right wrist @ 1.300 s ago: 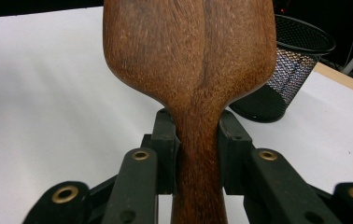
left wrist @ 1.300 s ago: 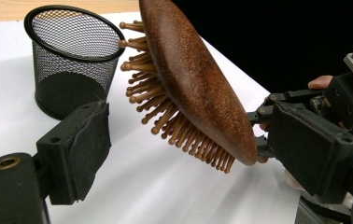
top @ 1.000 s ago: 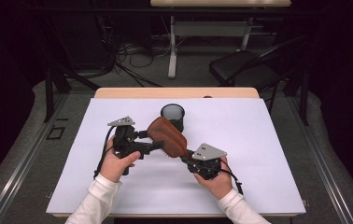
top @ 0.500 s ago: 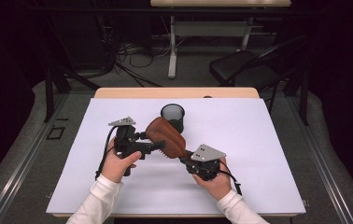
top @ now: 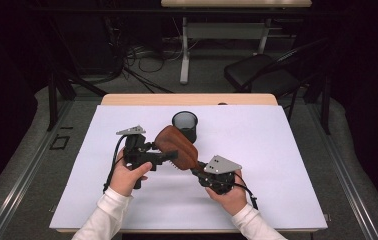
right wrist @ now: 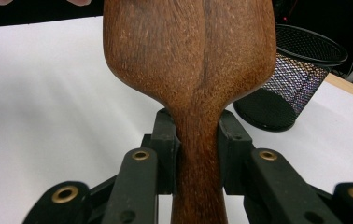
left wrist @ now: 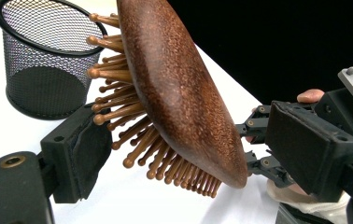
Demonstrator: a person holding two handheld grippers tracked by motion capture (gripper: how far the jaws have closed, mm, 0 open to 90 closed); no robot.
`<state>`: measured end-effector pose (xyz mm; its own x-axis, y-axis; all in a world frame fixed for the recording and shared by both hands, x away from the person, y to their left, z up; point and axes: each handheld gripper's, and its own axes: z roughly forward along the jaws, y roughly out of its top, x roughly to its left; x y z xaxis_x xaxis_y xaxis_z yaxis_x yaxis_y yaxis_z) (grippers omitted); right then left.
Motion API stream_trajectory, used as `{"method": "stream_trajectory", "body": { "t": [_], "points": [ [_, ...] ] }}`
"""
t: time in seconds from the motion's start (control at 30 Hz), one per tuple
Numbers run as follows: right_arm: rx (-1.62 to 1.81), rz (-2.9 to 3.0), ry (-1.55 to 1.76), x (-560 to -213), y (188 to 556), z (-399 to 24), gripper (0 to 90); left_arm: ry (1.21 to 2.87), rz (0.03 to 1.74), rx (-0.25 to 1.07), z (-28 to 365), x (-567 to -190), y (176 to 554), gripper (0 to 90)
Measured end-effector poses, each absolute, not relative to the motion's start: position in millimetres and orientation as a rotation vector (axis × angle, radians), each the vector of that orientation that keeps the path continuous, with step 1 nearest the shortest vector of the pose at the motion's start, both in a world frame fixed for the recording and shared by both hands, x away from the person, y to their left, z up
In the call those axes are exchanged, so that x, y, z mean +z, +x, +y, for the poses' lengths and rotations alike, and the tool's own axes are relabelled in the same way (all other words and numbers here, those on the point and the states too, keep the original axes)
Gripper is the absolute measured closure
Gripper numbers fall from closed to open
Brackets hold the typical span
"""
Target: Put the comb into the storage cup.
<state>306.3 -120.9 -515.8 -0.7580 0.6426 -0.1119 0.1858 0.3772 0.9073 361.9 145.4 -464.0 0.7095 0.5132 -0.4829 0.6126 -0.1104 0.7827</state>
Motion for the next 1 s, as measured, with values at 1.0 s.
{"method": "stream_trajectory", "body": {
  "t": [1.0],
  "points": [
    [1.369, 2.205, 0.675, -517.9, 300.3, -111.2, 72.0, 1.755, 0.909, -0.13, 142.7, -468.6, 363.4, 16.4]
  ]
}}
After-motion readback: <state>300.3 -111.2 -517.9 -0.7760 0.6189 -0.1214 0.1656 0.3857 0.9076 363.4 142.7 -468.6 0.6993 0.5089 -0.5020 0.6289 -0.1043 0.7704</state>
